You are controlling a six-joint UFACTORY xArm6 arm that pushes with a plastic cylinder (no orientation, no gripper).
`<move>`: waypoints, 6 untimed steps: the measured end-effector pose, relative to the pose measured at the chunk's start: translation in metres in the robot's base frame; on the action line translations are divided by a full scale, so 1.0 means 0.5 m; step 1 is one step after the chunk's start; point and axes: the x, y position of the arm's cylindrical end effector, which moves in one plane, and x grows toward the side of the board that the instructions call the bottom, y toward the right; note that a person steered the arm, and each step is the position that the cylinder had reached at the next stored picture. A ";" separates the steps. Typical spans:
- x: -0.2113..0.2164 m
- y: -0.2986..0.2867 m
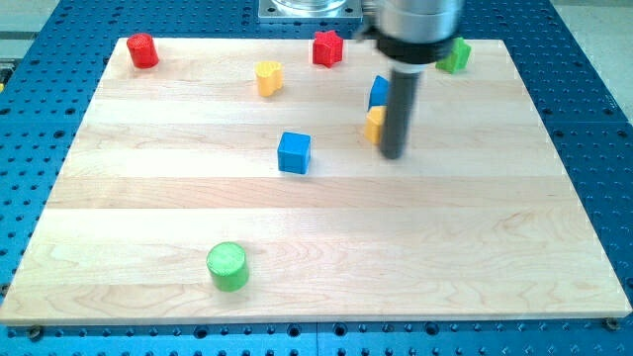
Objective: Push the yellow hexagon into the yellow heart
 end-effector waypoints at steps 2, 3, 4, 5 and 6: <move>-0.051 -0.158; -0.060 -0.275; -0.111 -0.162; -0.128 -0.215; -0.144 -0.272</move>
